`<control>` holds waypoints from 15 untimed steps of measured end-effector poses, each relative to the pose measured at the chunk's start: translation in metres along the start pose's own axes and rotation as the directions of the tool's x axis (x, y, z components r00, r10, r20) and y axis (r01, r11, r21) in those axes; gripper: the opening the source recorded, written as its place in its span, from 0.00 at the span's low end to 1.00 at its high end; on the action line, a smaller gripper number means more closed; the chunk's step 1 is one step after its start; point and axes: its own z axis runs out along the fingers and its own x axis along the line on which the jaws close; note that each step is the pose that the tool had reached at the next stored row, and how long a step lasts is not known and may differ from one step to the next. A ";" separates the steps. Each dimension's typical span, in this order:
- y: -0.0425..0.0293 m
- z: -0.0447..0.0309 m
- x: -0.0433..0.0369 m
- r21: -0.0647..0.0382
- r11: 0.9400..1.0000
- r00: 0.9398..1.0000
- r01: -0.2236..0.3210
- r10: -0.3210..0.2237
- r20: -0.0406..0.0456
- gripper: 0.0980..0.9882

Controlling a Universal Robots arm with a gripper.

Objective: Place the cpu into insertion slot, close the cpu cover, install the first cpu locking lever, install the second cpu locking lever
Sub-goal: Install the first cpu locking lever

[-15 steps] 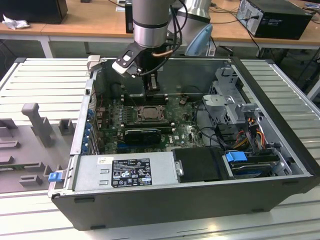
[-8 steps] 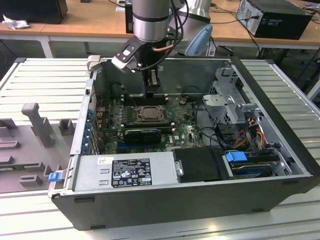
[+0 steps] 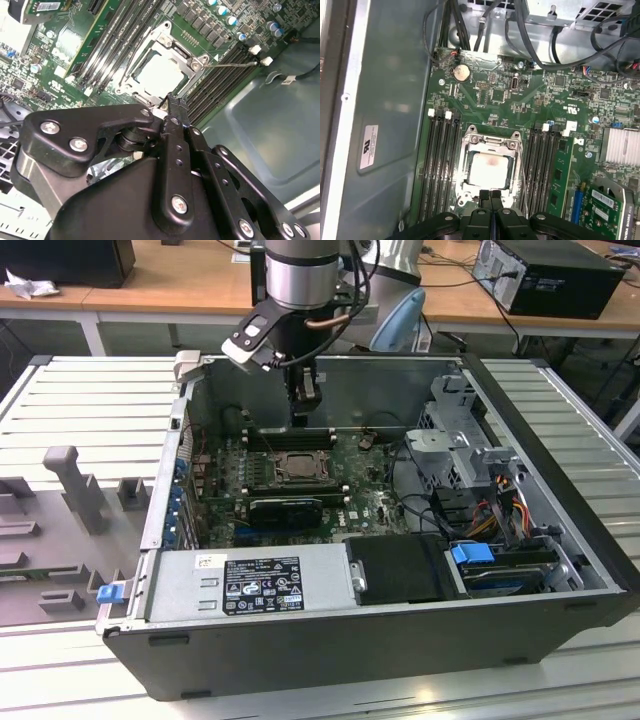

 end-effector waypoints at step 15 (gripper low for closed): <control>-0.0002 -0.0001 0.0000 0.005 0.957 0.957 0.289 -0.289 0.003 0.01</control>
